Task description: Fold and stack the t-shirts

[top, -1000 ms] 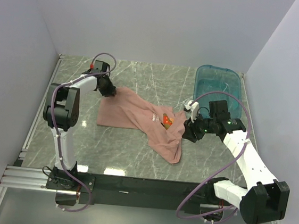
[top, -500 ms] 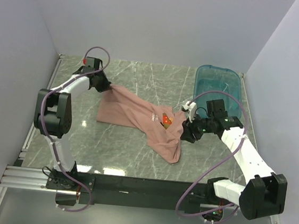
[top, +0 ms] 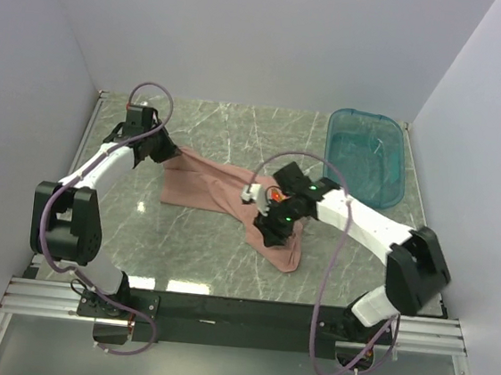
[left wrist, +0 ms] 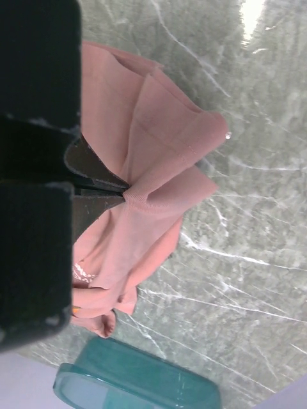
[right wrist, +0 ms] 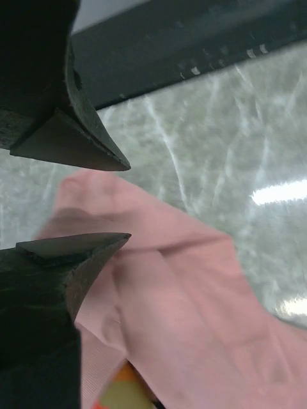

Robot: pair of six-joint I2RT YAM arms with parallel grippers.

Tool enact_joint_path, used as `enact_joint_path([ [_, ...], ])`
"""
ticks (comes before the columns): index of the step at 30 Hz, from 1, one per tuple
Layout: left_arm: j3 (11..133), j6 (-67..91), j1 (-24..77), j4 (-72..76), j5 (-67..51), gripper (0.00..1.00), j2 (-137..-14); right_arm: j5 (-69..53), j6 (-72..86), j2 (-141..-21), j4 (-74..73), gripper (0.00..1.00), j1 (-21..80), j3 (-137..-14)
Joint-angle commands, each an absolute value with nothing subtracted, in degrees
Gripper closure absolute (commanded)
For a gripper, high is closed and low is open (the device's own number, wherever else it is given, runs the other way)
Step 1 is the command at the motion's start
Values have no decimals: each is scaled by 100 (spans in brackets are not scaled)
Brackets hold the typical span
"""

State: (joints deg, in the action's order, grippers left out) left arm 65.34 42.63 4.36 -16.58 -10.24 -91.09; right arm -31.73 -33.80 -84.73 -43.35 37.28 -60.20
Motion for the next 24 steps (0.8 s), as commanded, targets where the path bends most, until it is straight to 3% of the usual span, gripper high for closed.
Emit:
enact_joint_path([
  [1, 6399, 4113, 422, -1485, -1151, 100, -8860, -1990, -2735, -9155, -3806, 50, 4025, -6852],
  [6, 6284, 4087, 404, -1468, -1222, 100, -8780, -1275, -2163, -9764, -3543, 52, 4140, -7207],
  [16, 6126, 4131, 404, -1362, -1301, 100, -8728, -1248, -2048, -10221, -3454, 58, 4228, -7189],
  [19, 6038, 4096, 387, -1362, -1275, 100, -8631, -1204, -2056, -10266, -3463, 67, 4228, -7225],
  [22, 5933, 4052, 334, -1389, -1266, 100, -8543, -1230, -2197, -10117, -3559, 100, 4193, -7260],
  [24, 5898, 4043, 299, -1389, -1257, 100, -8447, -1361, -2302, -9933, -3700, 100, 4131, -7312],
])
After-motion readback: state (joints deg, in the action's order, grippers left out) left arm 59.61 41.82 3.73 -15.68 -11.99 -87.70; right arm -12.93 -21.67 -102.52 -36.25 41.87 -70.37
